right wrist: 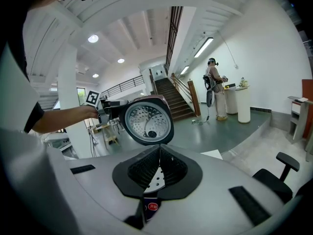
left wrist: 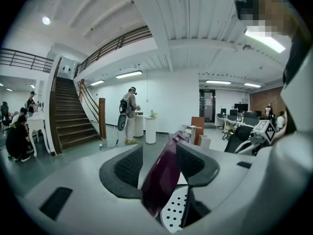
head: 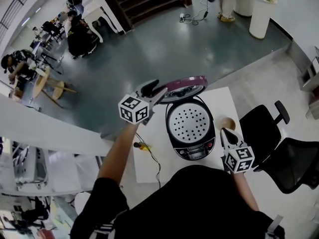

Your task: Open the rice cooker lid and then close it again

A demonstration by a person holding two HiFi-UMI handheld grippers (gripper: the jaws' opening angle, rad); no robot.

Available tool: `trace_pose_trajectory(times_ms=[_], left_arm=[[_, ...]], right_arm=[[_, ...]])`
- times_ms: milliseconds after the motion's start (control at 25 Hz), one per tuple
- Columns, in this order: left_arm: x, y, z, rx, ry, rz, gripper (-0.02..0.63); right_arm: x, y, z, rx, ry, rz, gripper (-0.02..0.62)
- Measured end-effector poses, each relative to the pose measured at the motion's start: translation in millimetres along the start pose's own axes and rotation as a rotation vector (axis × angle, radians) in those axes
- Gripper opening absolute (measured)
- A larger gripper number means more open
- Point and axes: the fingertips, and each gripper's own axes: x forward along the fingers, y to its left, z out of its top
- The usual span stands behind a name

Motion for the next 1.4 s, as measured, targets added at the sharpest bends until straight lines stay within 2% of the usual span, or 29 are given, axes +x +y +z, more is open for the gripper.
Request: trace_pose_trajectory(times_ms=[280, 520, 760, 1040, 1320, 1400], left_arm=[[-3.6, -23.6, -4.5, 0.111, 0.091, -0.075, 0.168], [-7.1, -46.3, -15.8, 0.158, 0.206, -0.122, 0.137], [-9.4, -64.4, -23.7, 0.281, 0.286, -0.127, 0.104], [-13.8, -79.0, -32.5, 0.265, 0.311, -0.152, 0.092], [-19.2, -94.5, -46.2, 0.305, 0.388, -0.169, 0.085], [-20.3, -101.9, -49.4, 0.344, 0.409, -0.175, 0.084]], right_arm=[[-1.3, 6.0, -5.9, -0.001, 0.009, 0.012, 0.0], [-4.0, 4.3, -15.2, 0.004, 0.021, 0.008, 0.0], [-8.8, 4.3, -18.9, 0.02, 0.021, 0.001, 0.0], [-17.2, 0.4, -14.8, 0.033, 0.017, -0.011, 0.0], [-16.4, -4.4, -14.2, 0.03, 0.019, -0.008, 0.0], [-16.4, -4.5, -12.8, 0.028, 0.017, -0.006, 0.0]])
